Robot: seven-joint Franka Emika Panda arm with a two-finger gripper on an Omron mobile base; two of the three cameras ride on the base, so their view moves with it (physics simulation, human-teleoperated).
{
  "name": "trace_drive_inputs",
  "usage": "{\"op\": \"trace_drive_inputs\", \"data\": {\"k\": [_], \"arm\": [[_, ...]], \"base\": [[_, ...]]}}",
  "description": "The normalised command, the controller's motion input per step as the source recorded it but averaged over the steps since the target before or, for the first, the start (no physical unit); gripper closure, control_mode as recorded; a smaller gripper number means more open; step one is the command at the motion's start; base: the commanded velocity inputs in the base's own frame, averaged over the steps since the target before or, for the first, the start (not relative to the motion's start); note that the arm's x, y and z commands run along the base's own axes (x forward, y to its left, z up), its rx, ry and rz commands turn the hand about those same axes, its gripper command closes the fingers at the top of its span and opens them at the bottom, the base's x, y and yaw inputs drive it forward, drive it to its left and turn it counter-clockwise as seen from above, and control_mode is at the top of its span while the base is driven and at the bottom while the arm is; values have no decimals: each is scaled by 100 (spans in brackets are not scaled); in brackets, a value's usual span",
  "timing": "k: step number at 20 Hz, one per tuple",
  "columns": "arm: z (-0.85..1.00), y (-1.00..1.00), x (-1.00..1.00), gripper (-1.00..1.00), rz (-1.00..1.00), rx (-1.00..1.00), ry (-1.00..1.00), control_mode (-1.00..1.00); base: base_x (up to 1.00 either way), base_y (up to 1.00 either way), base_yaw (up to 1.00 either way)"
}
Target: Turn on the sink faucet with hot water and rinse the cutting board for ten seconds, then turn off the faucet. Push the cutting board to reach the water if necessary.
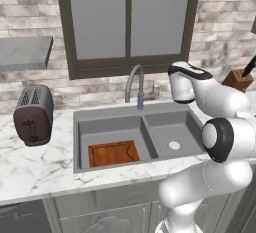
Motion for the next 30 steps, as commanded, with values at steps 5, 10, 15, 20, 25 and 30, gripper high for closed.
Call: {"op": "trace_drive_inputs", "data": {"k": [5, 10, 15, 20, 25, 30], "arm": [[0, -1, 0, -100, 0, 2, -3, -100], [0, 0, 0, -100, 0, 0, 0, -100], [0, 0, 0, -100, 0, 0, 0, -100], [0, 0, 0, -100, 0, 0, 0, -100], [-2, 4, 0, -100, 0, 0, 0, -100], [-1, 11, 0, -100, 0, 0, 0, -100]], "base": [[0, 0, 0], [0, 0, 0], [0, 0, 0], [0, 0, 0], [0, 0, 0], [0, 0, 0]]}}
